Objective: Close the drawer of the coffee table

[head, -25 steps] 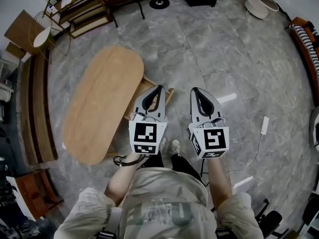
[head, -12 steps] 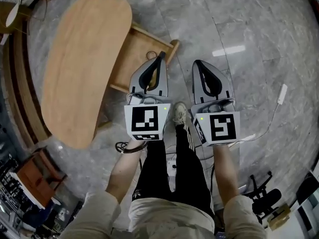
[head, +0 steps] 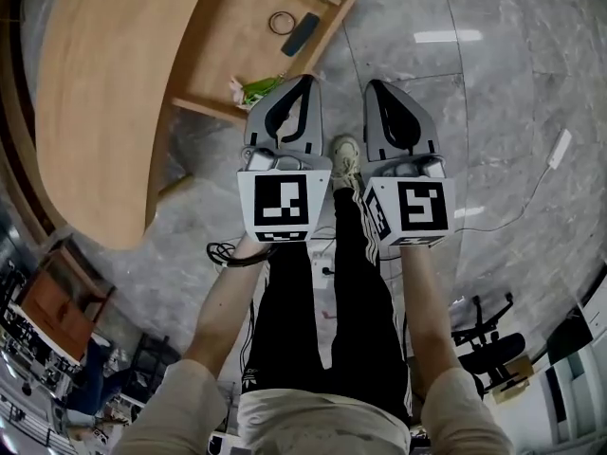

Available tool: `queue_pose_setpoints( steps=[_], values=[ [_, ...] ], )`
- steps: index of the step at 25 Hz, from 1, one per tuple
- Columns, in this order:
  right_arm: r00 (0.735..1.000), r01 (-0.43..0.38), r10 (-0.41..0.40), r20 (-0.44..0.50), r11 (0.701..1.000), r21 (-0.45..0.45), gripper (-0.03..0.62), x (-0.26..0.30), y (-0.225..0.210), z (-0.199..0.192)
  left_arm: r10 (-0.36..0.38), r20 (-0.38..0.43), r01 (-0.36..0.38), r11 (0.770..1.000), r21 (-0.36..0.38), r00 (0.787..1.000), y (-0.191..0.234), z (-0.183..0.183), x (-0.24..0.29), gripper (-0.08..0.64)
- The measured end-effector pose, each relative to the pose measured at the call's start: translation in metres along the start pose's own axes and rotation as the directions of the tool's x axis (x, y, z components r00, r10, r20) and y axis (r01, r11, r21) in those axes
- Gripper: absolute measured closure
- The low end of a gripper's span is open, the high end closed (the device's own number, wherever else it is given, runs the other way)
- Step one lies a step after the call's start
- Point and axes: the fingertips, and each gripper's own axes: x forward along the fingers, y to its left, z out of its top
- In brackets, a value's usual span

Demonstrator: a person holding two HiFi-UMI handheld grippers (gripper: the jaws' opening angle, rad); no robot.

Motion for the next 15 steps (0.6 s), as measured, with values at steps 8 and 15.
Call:
queue_pose_setpoints(
  steps=[8,15],
  values=[
    [1.0,-0.01,0.009,-0.023,1.0,-0.019,0.587,-0.002,0.003,-0.011,0.019,-0.011,-0.019,1.0,-0.017,1.0,0.004,-0.007,0.0,0.552],
    [0.999,-0.018,0.017,-0.031,0.999,-0.028,0.586,0.002,0.006,-0.012,-0.053,-0.171,0.056,0.998,0.015,0.984,-0.003,-0.044,0.023,0.439]
  ],
)
